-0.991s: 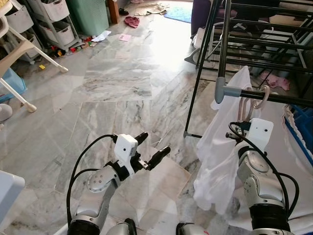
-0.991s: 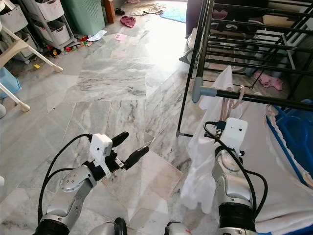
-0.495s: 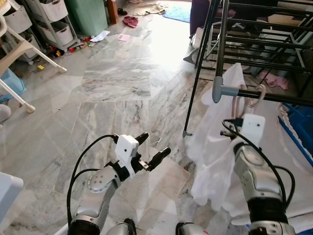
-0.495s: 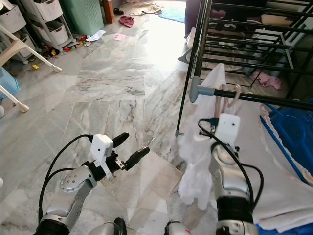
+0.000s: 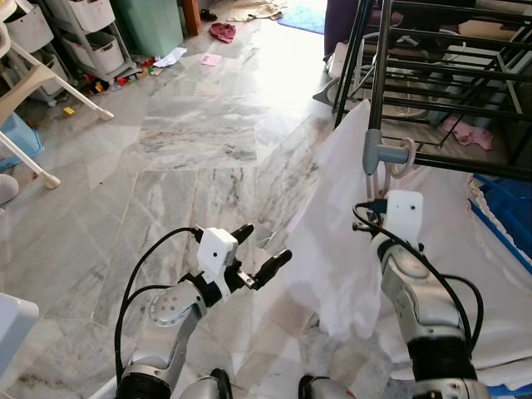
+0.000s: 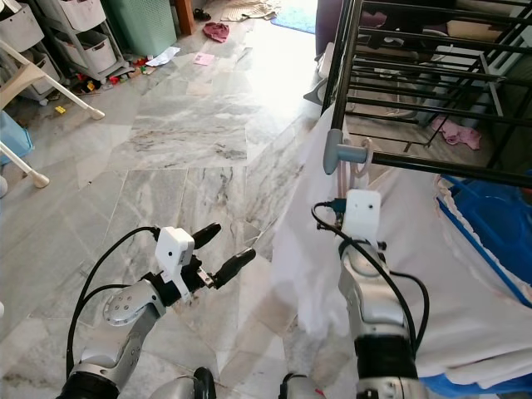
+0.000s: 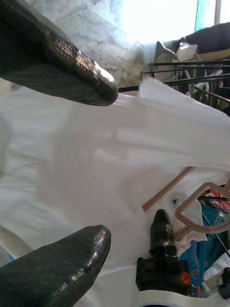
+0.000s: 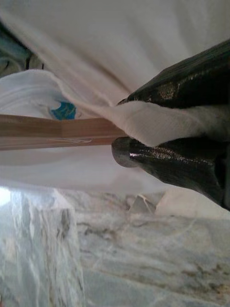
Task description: Hang hanger
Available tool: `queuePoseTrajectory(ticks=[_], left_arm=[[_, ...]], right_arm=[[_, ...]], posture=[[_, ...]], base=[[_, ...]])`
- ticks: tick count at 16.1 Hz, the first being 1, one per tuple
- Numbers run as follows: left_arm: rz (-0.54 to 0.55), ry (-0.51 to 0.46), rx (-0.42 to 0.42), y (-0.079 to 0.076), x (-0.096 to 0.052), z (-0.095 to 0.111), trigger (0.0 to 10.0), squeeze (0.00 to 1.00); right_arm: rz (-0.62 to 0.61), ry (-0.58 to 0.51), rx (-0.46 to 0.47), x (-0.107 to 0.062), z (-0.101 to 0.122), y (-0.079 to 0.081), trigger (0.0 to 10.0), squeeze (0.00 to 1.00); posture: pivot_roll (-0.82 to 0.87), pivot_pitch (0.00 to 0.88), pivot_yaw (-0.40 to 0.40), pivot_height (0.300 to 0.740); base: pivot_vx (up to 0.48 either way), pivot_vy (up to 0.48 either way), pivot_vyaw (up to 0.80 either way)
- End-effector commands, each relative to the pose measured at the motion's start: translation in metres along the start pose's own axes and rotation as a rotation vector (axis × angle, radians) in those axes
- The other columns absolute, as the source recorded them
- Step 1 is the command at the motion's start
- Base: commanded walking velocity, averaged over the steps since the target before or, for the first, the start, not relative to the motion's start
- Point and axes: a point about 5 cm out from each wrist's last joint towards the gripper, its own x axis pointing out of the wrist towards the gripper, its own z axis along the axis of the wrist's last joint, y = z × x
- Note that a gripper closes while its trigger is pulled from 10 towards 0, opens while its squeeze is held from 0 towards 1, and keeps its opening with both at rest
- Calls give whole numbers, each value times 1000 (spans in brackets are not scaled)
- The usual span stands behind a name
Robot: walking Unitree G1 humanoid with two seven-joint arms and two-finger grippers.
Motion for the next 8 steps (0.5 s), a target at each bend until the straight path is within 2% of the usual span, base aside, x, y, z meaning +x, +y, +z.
queuePoseTrajectory(ticks=[1,2,4,6,8], left_arm=[[4,15,8,-1,-2,-1,10000,0],[3,15,9,-1,-2,-1,10000,0],[-5,16,10,-2,0,0,10000,0],[-9,15,15,-2,1,1,10000,0],[-10,15,17,-2,1,2,10000,0]], right_arm=[[-37,61,-16,-3,-14,-4,10000,0],[-61,65,-19,-3,-15,-7,10000,0],[-169,-7,8,-6,-7,-25,10000,0],[-199,-41,22,-6,2,-31,10000,0],[-190,-48,32,-5,6,-29,10000,0]], posture=[[-138,202,22,740],[-141,200,23,740],[-146,201,28,740],[-145,200,30,740],[-142,199,31,740]], base=[[0,0,0],[0,0,0],[0,0,0],[0,0,0],[0,0,0]])
